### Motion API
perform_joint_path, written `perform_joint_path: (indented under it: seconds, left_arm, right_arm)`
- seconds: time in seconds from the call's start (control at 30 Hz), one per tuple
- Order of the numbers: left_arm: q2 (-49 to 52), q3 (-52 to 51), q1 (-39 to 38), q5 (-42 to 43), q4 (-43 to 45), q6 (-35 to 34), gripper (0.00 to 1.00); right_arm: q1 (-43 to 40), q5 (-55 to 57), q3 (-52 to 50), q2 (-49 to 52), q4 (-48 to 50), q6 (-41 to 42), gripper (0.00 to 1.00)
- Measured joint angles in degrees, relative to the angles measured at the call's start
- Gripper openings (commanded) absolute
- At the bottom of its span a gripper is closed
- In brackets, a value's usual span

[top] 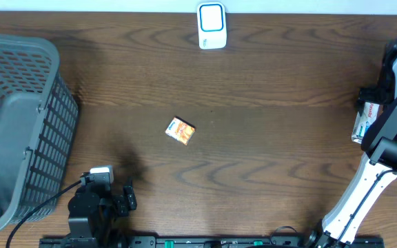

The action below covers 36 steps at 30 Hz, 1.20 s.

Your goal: Scan the item barcode

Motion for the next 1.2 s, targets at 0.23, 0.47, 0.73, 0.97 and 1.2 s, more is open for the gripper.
perform_joint_path:
  seconds: [0.23, 0.47, 0.73, 0.97, 1.2]
  left_arm:
    - [0.00, 0.00, 0.00, 0.00, 0.00, 0.00, 0.86]
    - [0.00, 0.00, 0.00, 0.00, 0.00, 0.00, 0.86]
    - [0.00, 0.00, 0.00, 0.00, 0.00, 0.00, 0.86]
    - [0.00, 0.00, 0.00, 0.00, 0.00, 0.00, 0.86]
    - [0.00, 0.00, 0.00, 0.00, 0.02, 0.00, 0.86]
  right_arm:
    - [4.92, -16.37, 5.31, -6.40, 0.76, 0.70, 0.99]
    - [22.88, -33.90, 7.72, -15.26, 1.03, 7.50, 0.99]
    - [48.48, -42.56, 6.84, -9.18, -2.36, 33.20, 0.99]
    - [62.84, -40.48, 6.60, -0.87, 3.15, 61.61, 0.99]
    - [63.89, -37.75, 6.27, 5.66, 4.39, 70.31, 0.99]
